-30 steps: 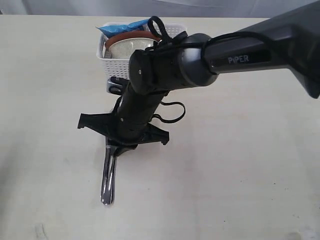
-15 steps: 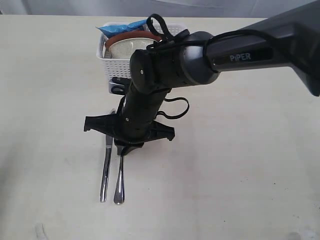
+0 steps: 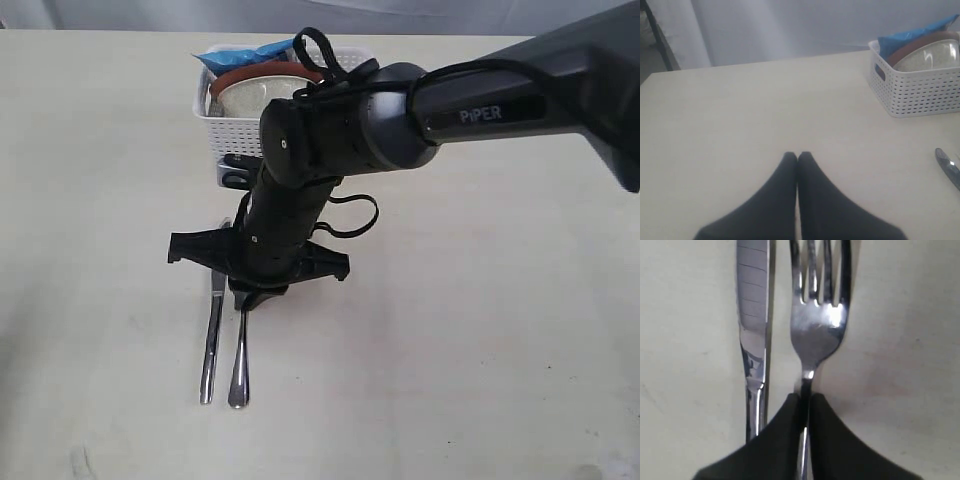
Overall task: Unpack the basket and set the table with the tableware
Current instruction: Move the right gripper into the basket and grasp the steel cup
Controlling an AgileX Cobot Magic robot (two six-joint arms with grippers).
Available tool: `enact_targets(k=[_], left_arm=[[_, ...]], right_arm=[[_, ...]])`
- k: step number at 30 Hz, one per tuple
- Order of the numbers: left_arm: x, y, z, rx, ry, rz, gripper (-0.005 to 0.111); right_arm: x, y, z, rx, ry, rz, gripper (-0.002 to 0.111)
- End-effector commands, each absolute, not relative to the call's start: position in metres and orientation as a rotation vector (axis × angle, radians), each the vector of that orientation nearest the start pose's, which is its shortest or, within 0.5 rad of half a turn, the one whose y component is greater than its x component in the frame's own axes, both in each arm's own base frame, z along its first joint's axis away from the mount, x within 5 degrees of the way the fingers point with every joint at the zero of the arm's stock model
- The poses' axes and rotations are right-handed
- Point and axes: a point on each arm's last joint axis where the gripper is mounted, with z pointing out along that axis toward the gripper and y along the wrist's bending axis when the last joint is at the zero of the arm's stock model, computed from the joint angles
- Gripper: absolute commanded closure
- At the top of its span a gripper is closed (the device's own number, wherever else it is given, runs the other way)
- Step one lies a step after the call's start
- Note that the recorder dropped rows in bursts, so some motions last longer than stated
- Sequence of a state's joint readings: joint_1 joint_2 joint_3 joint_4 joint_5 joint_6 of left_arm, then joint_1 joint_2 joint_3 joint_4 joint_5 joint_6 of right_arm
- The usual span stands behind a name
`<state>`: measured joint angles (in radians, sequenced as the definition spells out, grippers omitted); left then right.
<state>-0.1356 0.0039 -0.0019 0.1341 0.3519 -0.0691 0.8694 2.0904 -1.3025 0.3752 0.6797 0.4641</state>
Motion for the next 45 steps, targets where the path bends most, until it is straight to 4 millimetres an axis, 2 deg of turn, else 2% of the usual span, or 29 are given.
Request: enact_targets(k=[1, 5, 9, 14, 18, 20, 21, 22, 23, 24, 25, 27, 28, 30, 32, 36, 37, 39, 40, 45], left_arm=[[0.054, -0.003, 0.183, 0.148, 1.817, -0.016, 0.106], [0.054, -0.003, 0.183, 0.148, 1.817, -0.016, 0.106], [0.054, -0.003, 0.183, 0.148, 1.817, -0.016, 0.106], [0.054, -0.003, 0.183, 0.148, 1.817, -0.016, 0.106], [0.054, -0.003, 0.183, 0.148, 1.817, -0.016, 0.106], [0.054, -0.003, 0.183, 0.148, 1.817, -0.016, 0.106], [0.054, -0.003, 0.183, 0.148, 1.817, -0.016, 0.106], [0.054, -0.003, 0.183, 0.148, 1.817, -0.016, 0.106], [0.054, -0.003, 0.183, 0.148, 1.817, -0.016, 0.106], [0.054, -0.003, 0.183, 0.148, 1.817, -0.016, 0.106], [0.054, -0.003, 0.183, 0.148, 1.817, -0.016, 0.106], [0.054, -0.003, 0.183, 0.148, 1.817, -0.016, 0.106], [0.054, -0.003, 0.183, 0.148, 1.817, -0.016, 0.106], [0.054, -0.003, 0.183, 0.148, 1.817, -0.016, 0.106], [0.054, -0.003, 0.183, 0.148, 1.817, -0.016, 0.106], [0.054, -0.003, 0.183, 0.148, 1.817, -0.016, 0.106], [0.054, -0.003, 0.183, 0.148, 1.817, -0.016, 0.106], [0.054, -0.003, 0.183, 0.148, 1.817, -0.016, 0.106], [0.054, -0.003, 0.183, 0.148, 1.817, -0.016, 0.106], [0.054, -0.003, 0.183, 0.148, 1.817, -0.016, 0.106]], right_arm=[[0.244, 0.315, 0.114, -0.252, 3.104, 0.471, 0.087], [0.244, 0.315, 0.114, -0.255, 3.103, 0.469, 0.067], [0.245, 0.314, 0.115, -0.285, 3.090, 0.447, 0.066], [0.255, 0.305, 0.129, -0.257, 3.065, 0.459, 0.066], [0.270, 0.289, 0.158, -0.240, 2.988, 0.516, 0.066], [0.279, 0.277, 0.177, -0.232, 2.930, 0.549, 0.066], [0.288, 0.265, 0.198, -0.227, 2.855, 0.581, 0.066], [0.292, 0.260, 0.205, -0.232, 2.821, 0.591, 0.066], [0.301, 0.247, 0.222, -0.248, 2.739, 0.602, 0.066], [0.305, 0.242, 0.227, -0.250, 2.706, 0.604, 0.066], [0.315, 0.232, 0.237, -0.286, 2.629, 0.593, 0.066], [0.332, 0.225, 0.250, -0.398, 2.566, 0.557, 0.066], [0.338, 0.225, 0.255, -0.419, 2.555, 0.555, 0.066], [0.369, 0.225, 0.266, -0.431, 2.593, 0.546, 0.066], [0.381, 0.228, 0.267, -0.516, 2.627, 0.530, 0.066], [0.398, 0.240, 0.260, -0.906, 2.623, 0.468, 0.066], [0.404, 0.240, 0.260, -0.904, 2.645, 0.428, 0.066], [0.419, 0.232, 0.252, -0.713, 2.739, 0.247, 0.066], [0.423, 0.231, 0.245, -0.737, 2.747, 0.186, 0.066], [0.423, 0.237, 0.228, -0.902, 2.750, 0.227, 0.066]])
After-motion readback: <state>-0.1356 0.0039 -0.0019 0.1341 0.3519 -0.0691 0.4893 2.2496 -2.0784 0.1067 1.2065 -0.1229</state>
